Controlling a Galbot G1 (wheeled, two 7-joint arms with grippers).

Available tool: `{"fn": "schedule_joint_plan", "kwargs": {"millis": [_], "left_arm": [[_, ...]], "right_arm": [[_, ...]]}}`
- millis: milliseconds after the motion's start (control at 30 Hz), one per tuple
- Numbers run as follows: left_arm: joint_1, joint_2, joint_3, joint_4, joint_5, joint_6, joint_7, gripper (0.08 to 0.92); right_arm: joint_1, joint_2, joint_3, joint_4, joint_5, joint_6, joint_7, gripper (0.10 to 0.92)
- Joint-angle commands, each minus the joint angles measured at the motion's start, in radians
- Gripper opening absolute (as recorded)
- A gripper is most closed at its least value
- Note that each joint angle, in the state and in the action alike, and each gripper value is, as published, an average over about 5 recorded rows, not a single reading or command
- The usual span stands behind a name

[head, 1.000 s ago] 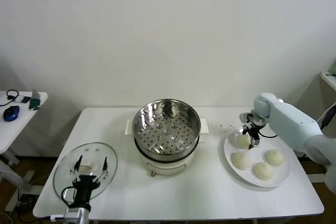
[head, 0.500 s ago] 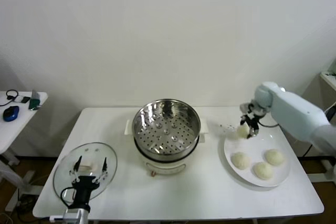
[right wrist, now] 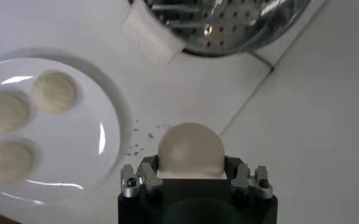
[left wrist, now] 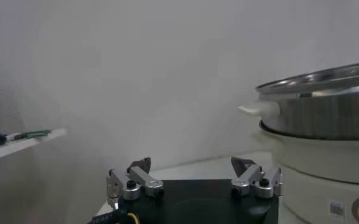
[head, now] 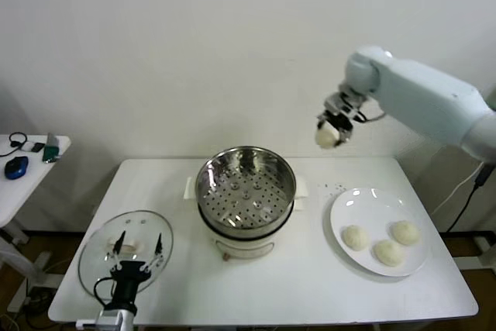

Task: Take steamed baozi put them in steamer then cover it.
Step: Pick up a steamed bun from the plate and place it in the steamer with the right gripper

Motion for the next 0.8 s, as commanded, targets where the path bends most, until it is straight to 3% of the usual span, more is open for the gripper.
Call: {"fn": "schedule_joint_plan", "kwargs": {"millis": [33,333,800], "left_arm": [[0.004,0.008,-0.001,-0.004,-0.031,-0.003,0.003,0.823],[0.016,0.057,-0.008,-0.017,-0.047,0.002,0.001,0.823],[0.024,0.063,-0.015,-0.005,-0.065,0.004,-0.001,0.823]], "right_arm": [[0.079,0.208,-0.056,0.073,-0.017,0.1,-0.014,0.687],[-0.068,0.305,-0.023,0.056,-0.219,0.201,0.007,0.687],[-0.24,0.414,0.001,-0.165,-0.31,0.278,0.023,0.687]]}}
